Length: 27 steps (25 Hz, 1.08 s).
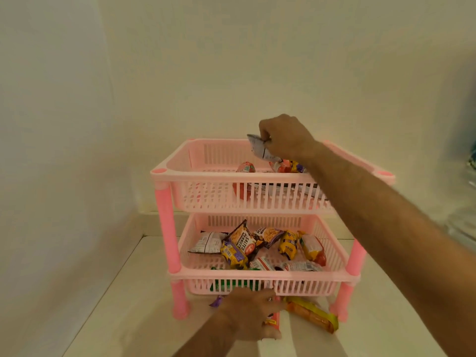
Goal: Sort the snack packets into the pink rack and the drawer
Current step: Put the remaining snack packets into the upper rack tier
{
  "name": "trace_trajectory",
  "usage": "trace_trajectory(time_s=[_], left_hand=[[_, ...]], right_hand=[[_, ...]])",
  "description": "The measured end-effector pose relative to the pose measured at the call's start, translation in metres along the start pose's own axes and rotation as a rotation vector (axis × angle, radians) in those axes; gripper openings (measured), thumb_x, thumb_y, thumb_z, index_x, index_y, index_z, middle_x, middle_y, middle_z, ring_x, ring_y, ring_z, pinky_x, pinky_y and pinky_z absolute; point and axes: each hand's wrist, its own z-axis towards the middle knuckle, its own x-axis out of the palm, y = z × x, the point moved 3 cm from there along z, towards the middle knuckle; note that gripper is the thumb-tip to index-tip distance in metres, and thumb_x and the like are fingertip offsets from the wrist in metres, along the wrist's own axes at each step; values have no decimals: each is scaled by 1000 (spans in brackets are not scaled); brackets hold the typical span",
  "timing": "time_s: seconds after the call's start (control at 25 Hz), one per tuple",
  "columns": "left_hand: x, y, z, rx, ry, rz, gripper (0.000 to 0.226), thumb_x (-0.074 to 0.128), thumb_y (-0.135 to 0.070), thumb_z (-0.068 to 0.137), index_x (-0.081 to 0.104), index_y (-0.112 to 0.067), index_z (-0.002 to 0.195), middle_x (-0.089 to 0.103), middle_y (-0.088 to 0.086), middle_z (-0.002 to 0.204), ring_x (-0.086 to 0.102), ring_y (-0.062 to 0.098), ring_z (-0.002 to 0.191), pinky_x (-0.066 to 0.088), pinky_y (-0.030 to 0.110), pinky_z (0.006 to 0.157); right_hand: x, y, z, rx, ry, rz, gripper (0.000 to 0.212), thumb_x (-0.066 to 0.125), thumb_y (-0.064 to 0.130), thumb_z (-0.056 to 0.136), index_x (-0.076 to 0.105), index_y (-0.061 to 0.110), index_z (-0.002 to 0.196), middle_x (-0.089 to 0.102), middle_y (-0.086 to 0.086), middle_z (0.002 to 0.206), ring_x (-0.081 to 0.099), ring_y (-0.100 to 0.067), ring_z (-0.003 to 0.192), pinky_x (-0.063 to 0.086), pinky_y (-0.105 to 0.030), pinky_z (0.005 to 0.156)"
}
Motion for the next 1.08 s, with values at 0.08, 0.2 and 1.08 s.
trace_trajectory(time_s=[0.08, 0.2, 1.08], left_hand=[[4, -3, 2, 2, 55, 27, 63, 56, -58, 92, 37, -36, 147, 34, 6, 149, 58, 36, 108, 51, 50, 89], [10, -2, 2, -16, 78, 45, 57, 58, -54, 92, 41, -35, 144, 29, 8, 148, 58, 38, 106, 52, 53, 89], [-64, -5, -36, -62, -833, -1123, 21, 64, -3, 78, 70, -23, 81, 74, 5, 93, 70, 13, 71, 57, 25, 55]], right_hand=[[11, 3, -1, -26, 96, -28, 6, 66, 17, 86, 63, 12, 84, 69, -11, 92, 60, -26, 82, 45, -33, 66], [23, -1, -4, 35, 308, -10, 19, 73, 27, 84, 73, 14, 97, 70, -9, 104, 63, -24, 90, 49, -33, 70], [-60, 34, -74, -281, -225, 662, 16, 74, 13, 79, 76, 3, 92, 76, -9, 84, 71, -18, 74, 57, -31, 63]])
